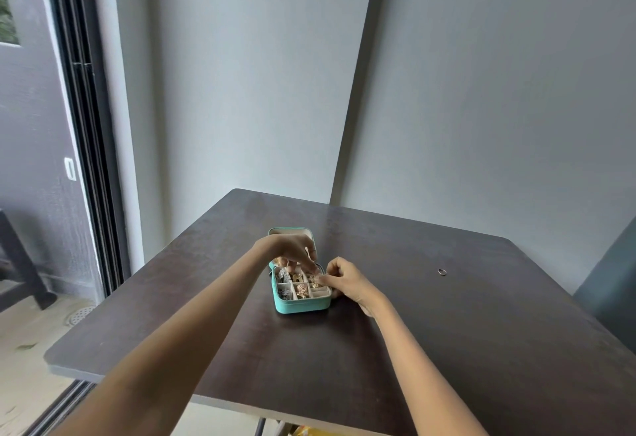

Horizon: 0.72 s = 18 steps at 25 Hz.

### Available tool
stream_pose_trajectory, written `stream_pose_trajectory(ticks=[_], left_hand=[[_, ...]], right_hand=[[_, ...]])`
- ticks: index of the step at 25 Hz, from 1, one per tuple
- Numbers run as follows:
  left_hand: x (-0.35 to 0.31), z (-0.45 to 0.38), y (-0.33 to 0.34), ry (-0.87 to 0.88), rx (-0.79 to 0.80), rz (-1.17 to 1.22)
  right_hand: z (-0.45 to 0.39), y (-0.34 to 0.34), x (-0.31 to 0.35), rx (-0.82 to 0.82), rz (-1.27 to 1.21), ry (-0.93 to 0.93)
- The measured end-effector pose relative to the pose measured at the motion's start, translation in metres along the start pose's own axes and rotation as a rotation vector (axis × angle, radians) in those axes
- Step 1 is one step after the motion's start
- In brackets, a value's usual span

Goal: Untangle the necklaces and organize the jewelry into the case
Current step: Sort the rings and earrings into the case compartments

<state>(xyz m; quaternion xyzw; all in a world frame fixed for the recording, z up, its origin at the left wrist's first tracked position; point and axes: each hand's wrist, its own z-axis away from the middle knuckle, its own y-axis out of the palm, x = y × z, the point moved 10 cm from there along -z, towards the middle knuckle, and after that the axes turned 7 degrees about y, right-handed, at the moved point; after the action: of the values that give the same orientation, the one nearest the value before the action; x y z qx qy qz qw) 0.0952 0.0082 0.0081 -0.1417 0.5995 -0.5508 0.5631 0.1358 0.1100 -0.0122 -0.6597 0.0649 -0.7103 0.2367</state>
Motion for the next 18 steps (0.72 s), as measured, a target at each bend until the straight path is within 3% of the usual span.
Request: stream_pose_trajectory(ticks=[11,14,18], left_hand=[[-0.003,-0.001,0.0,0.003,0.028,-0.08],[0.002,-0.003,-0.007,0.008,-0.03,-0.048],[0.003,-0.001,-0.013,0.004,-0.069,-0.071]], right_hand=[[-0.003,0.003,-0.003,0.046,-0.042,0.042],[-0.005,0.001,-0.009,0.037,-0.136,0.083],[-0.004,0.001,-0.004,0.046,-0.073,0.073]])
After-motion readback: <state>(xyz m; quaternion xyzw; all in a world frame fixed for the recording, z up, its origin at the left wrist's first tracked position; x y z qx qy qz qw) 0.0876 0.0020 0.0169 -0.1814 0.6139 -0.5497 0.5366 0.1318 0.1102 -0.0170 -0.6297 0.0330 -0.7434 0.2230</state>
